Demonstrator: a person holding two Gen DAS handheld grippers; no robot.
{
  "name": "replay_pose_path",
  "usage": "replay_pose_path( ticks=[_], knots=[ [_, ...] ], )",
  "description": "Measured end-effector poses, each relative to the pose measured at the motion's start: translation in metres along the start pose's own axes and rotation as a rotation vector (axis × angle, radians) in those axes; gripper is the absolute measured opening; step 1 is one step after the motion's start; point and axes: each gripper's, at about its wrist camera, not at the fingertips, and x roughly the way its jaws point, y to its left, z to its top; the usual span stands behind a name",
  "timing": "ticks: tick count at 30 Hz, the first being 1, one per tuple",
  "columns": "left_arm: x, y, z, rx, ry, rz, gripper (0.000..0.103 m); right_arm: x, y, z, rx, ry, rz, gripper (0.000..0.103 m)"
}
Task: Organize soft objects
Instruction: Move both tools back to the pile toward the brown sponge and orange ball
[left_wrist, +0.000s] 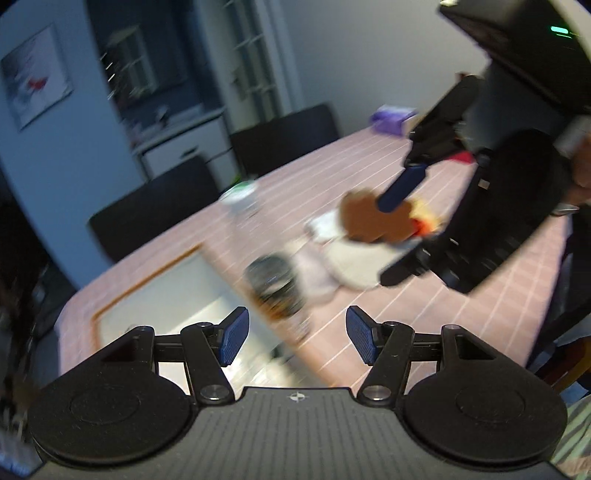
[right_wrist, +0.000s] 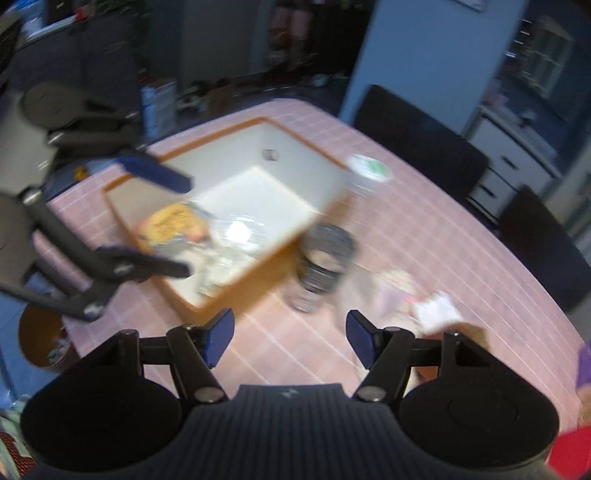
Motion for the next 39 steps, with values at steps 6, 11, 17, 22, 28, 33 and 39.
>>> replay_pose_path(
  ticks=[6, 11, 17, 22, 28, 33, 39],
  knots=[
    [0.043, -0.036, 0.022, 0.024, -0.071, -0.112, 0.072, 0.000, -0.059, -0.044, 0.155, 0.004, -0.081, 0.067],
    [0.092, -0.060, 0.039, 0.022, -0.077, -0.171, 0.072, 0.022, -0.104, -0.083, 0.258, 0.027, -0.144, 0.067],
    [0.151, -0.068, 0.051, -0.089, -0.008, -0.201, 0.072, 0.057, -0.157, -0.114, 0.412, 0.068, -0.176, 0.045],
    [0.184, -0.066, 0.060, -0.149, 0.051, -0.145, 0.071, 0.081, -0.190, -0.128, 0.474, 0.078, -0.271, 0.019],
    [0.204, -0.056, 0.075, -0.280, 0.087, -0.134, 0.072, 0.106, -0.210, -0.131, 0.555, 0.043, -0.245, 0.017],
    [0.210, -0.050, 0.081, -0.349, 0.110, -0.138, 0.080, 0.109, -0.197, -0.126, 0.537, 0.015, -0.155, 0.017],
    [0.217, -0.045, 0.083, -0.429, 0.142, -0.156, 0.084, 0.104, -0.175, -0.116, 0.490, -0.017, -0.098, 0.018]
  ],
)
